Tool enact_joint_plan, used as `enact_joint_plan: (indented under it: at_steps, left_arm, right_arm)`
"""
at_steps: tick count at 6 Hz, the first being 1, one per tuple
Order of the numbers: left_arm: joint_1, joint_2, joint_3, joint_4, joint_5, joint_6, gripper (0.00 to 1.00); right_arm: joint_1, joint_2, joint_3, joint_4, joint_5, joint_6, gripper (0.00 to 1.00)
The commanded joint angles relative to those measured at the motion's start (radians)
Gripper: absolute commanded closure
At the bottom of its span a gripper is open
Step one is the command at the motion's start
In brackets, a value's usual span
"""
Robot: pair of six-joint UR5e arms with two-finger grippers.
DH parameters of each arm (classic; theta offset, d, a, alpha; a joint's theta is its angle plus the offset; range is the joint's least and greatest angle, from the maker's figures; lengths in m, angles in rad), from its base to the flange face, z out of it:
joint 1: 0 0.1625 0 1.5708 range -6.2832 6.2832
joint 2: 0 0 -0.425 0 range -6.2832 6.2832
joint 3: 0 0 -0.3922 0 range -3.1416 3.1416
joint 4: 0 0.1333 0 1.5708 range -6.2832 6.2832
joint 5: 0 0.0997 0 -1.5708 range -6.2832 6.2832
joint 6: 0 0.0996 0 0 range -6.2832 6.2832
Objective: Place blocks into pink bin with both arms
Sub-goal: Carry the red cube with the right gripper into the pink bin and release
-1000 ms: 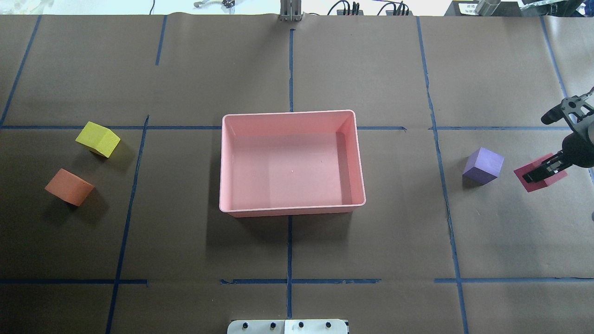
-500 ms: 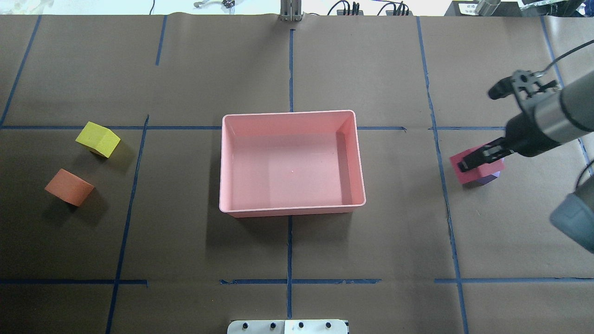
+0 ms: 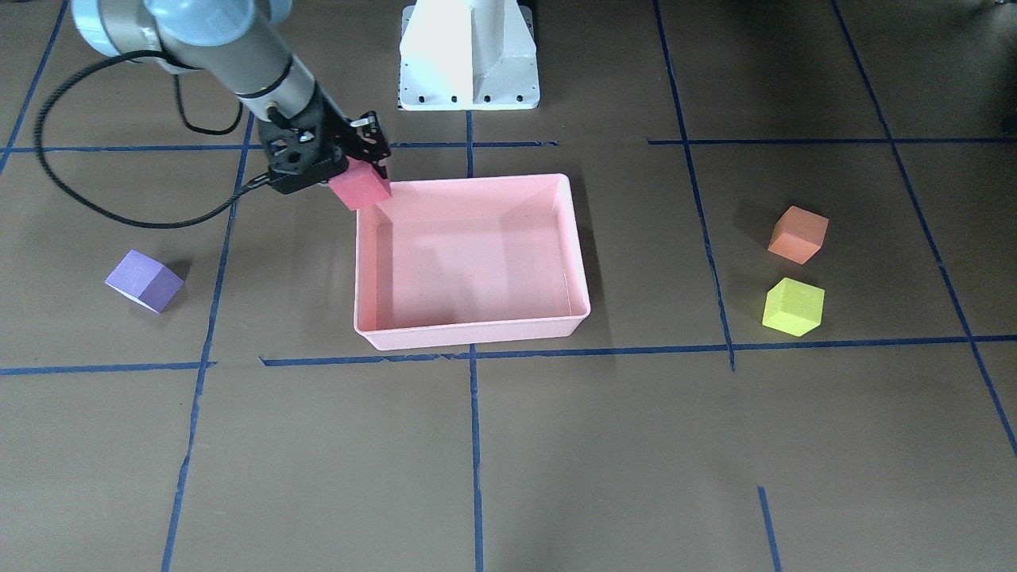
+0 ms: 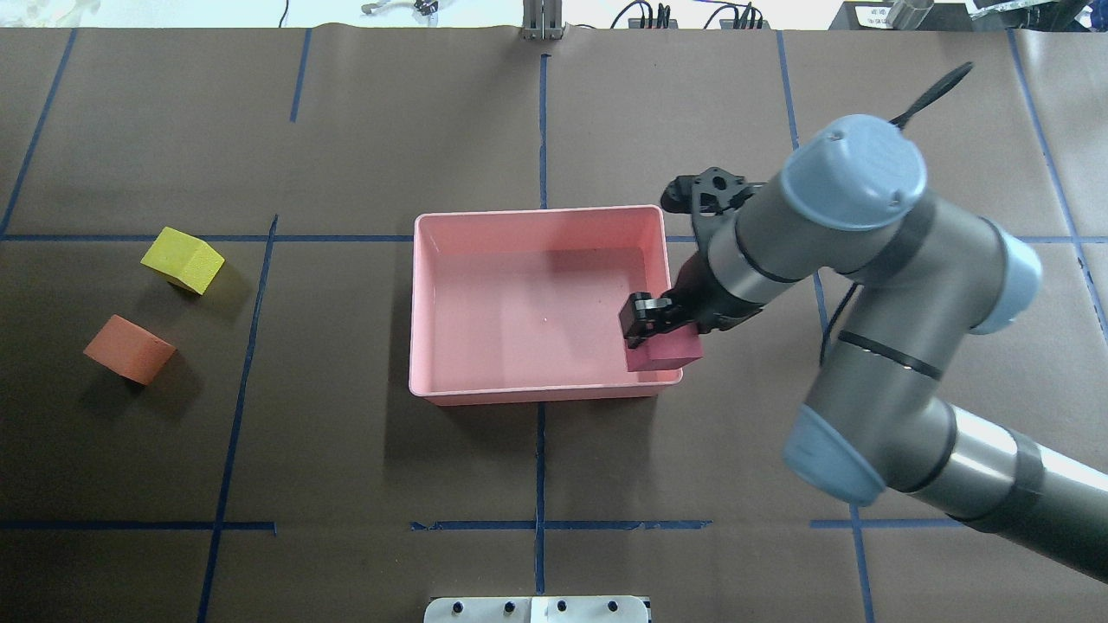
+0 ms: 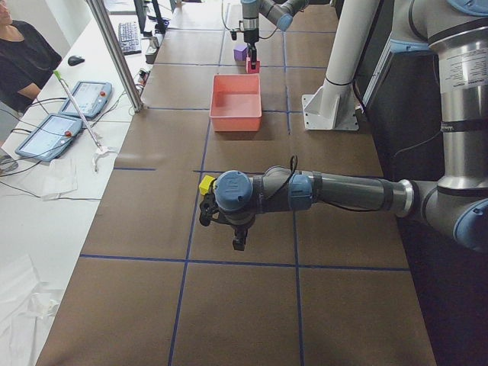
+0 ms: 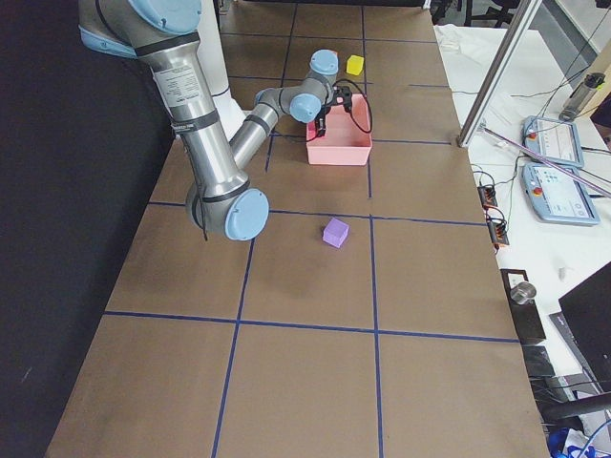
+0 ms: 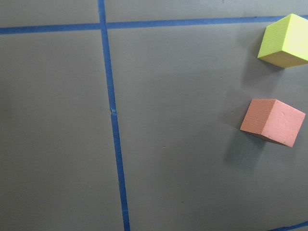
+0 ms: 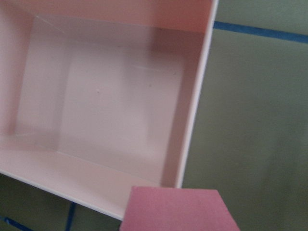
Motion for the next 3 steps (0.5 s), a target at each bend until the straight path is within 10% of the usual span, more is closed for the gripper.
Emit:
enact_joint_plan:
  at_steps: [1, 2, 3]
  left_arm:
    - [0.008, -0.001, 0.003, -0.053, -0.047, -0.003, 0.0]
    - [0.049, -0.004, 0.004, -0.128, -0.046, -0.004, 0.0]
    - [0.114, -0.006, 0.012, -0.214, -0.043, -0.051, 0.0]
  right_arm:
    - [-0.05, 0.131, -0.142, 0.029, -0.061, 0.114, 0.41]
    - [-0.075, 0.132, -0.17, 0.093, -0.114, 0.136, 0.01]
    - [-0.073, 0.13, -0.158, 0.097, -0.118, 0.169, 0.0]
